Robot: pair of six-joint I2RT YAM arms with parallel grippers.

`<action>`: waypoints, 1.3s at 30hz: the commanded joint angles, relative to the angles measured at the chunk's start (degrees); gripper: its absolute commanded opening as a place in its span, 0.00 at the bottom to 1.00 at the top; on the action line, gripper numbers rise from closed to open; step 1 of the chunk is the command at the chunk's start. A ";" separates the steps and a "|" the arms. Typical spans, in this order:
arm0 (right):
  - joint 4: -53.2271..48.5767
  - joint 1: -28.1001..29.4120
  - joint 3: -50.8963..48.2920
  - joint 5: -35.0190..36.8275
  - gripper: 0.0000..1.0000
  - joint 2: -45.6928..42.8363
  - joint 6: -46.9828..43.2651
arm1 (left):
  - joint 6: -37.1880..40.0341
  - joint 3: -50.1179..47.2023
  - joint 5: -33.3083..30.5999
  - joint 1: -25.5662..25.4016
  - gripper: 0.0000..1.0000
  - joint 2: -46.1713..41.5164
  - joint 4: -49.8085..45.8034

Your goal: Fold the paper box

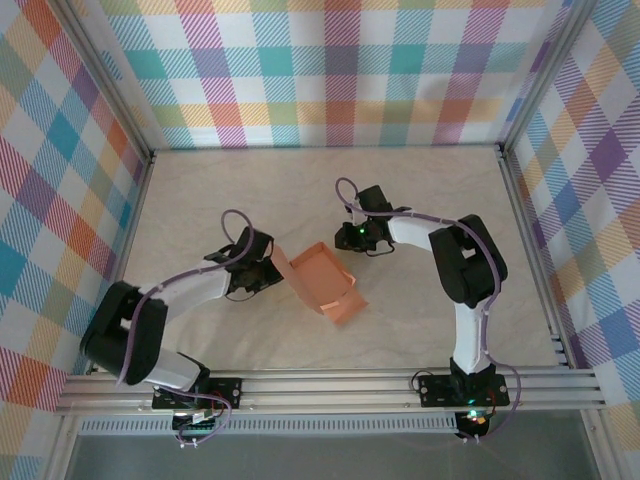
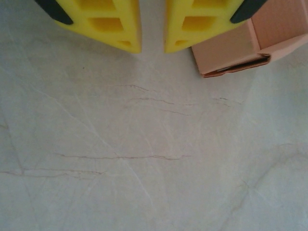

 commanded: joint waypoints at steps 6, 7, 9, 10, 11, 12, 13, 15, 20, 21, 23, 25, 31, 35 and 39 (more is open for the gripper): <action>4.42 1.36 0.33 -4.19 0.13 1.29 2.39 | -0.97 3.99 2.38 -1.13 0.21 7.32 6.62; 5.06 1.46 0.20 -4.99 0.13 1.43 2.64 | -0.87 4.14 2.55 -1.13 0.19 8.14 6.90; 5.99 1.65 -0.05 -5.70 0.13 1.46 2.82 | -0.64 4.24 2.60 -1.13 0.17 9.12 6.99; 6.09 1.79 -0.07 -5.77 0.13 1.40 2.87 | -0.60 4.27 2.69 -1.13 0.17 9.39 7.10; 5.90 1.83 -0.07 -5.65 0.13 1.39 2.78 | -0.51 4.37 2.63 -1.13 0.17 9.65 7.26; 5.65 1.85 -0.14 -5.56 0.13 1.26 2.62 | -0.44 4.45 2.60 -1.13 0.17 9.86 7.20; 5.39 1.83 -0.32 -5.23 0.13 1.02 2.44 | -0.39 4.50 2.52 -1.11 0.17 9.97 7.17; 4.47 1.87 -0.49 -4.20 0.13 0.55 1.64 | 0.06 4.80 2.17 -1.13 0.17 10.08 7.00; 3.38 2.09 -0.35 -4.11 0.13 0.41 -0.10 | 1.22 5.97 1.94 -1.09 0.17 10.84 7.21; 3.15 2.34 -0.18 -3.88 0.13 0.72 -0.44 | 1.37 6.39 2.15 -1.06 0.17 11.19 7.44; 1.92 2.85 0.34 -2.79 0.13 1.16 -1.27 | 1.51 6.76 2.78 -1.05 0.16 11.74 8.29; 0.60 3.46 0.77 -1.24 0.14 1.39 -2.17 | 1.65 7.05 3.21 -1.04 0.15 12.18 9.01; -0.33 3.54 -0.45 1.90 0.15 0.11 -2.66 | 2.81 7.75 2.64 -0.91 0.16 12.42 7.94; -0.18 2.61 -1.78 3.38 0.19 -2.04 -2.34 | 5.42 8.13 2.16 0.32 0.16 12.24 6.87; 0.44 0.86 -3.89 3.89 0.26 -4.64 -3.80 | 9.25 10.20 2.48 2.27 0.16 13.77 5.03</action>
